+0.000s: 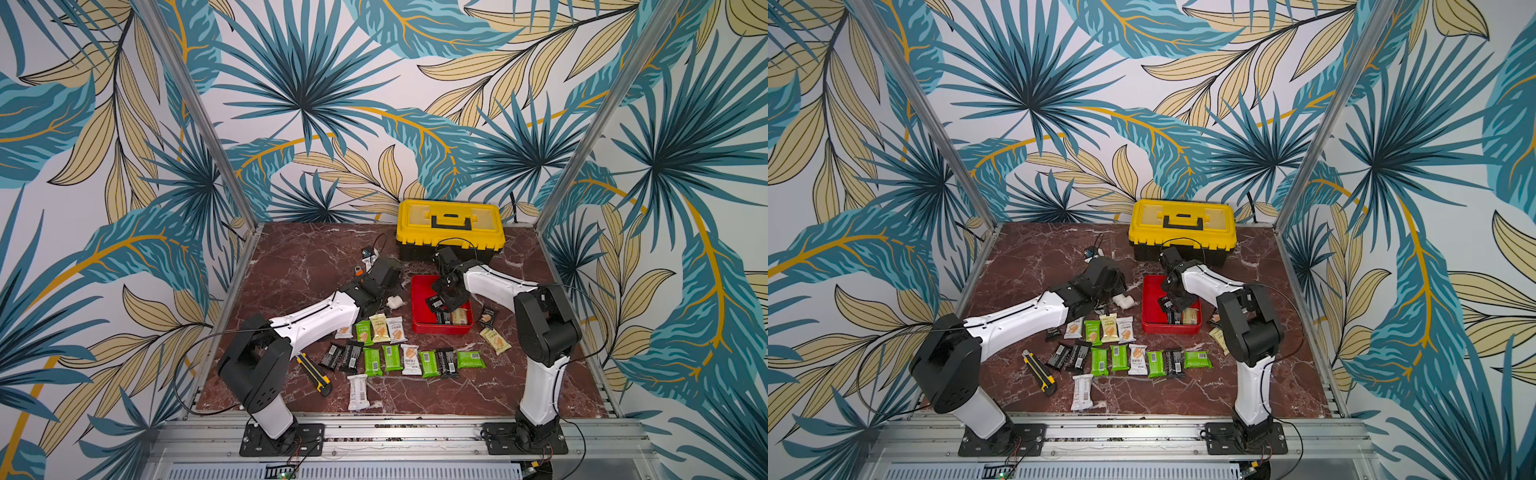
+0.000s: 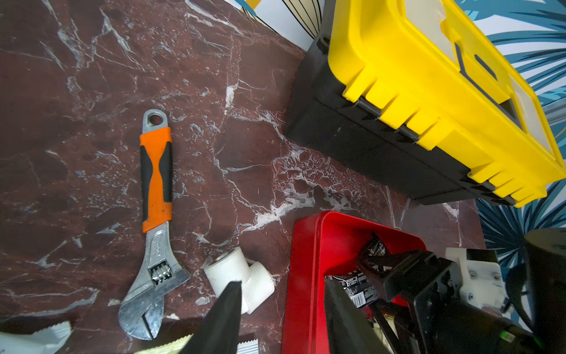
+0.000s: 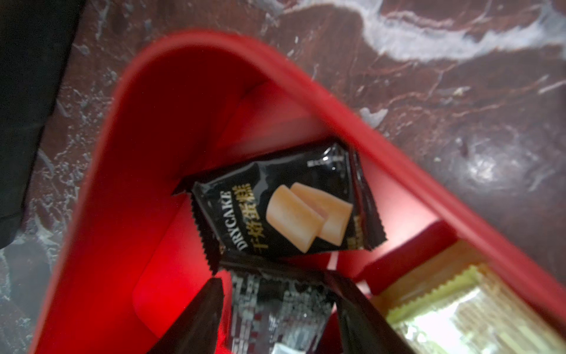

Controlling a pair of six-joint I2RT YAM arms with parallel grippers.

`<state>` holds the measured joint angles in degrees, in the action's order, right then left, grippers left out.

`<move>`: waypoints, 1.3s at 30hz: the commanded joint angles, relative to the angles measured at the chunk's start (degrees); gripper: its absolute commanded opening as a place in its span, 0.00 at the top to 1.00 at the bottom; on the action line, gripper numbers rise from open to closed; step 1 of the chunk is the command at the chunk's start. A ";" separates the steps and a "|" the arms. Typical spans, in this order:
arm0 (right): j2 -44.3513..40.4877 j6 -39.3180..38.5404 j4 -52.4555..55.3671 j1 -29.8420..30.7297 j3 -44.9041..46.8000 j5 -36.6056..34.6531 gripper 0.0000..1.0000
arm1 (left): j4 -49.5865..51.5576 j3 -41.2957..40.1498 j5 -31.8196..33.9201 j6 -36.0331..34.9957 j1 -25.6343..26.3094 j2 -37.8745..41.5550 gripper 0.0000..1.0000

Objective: Take the cookies out of the storage box
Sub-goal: Pick up the cookie from the storage box.

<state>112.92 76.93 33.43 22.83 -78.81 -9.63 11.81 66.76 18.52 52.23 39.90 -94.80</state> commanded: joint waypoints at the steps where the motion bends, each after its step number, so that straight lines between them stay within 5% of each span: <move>1: 0.96 -0.37 3.03 0.28 -1.91 -0.73 0.37 | -0.79 -1.81 1.43 0.48 -0.37 2.03 0.52; 24: 3.03 -0.66 2.52 0.70 -2.26 1.90 0.53 | -0.40 -2.60 1.78 0.90 -0.70 2.90 0.52; 39: -6.87 -7.27 2.72 0.61 0.58 2.29 0.59 | -0.41 -2.95 2.38 1.11 -0.76 3.49 0.53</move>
<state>110.54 72.60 34.68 23.20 -79.75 -6.83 11.46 65.47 19.73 53.39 39.53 -93.10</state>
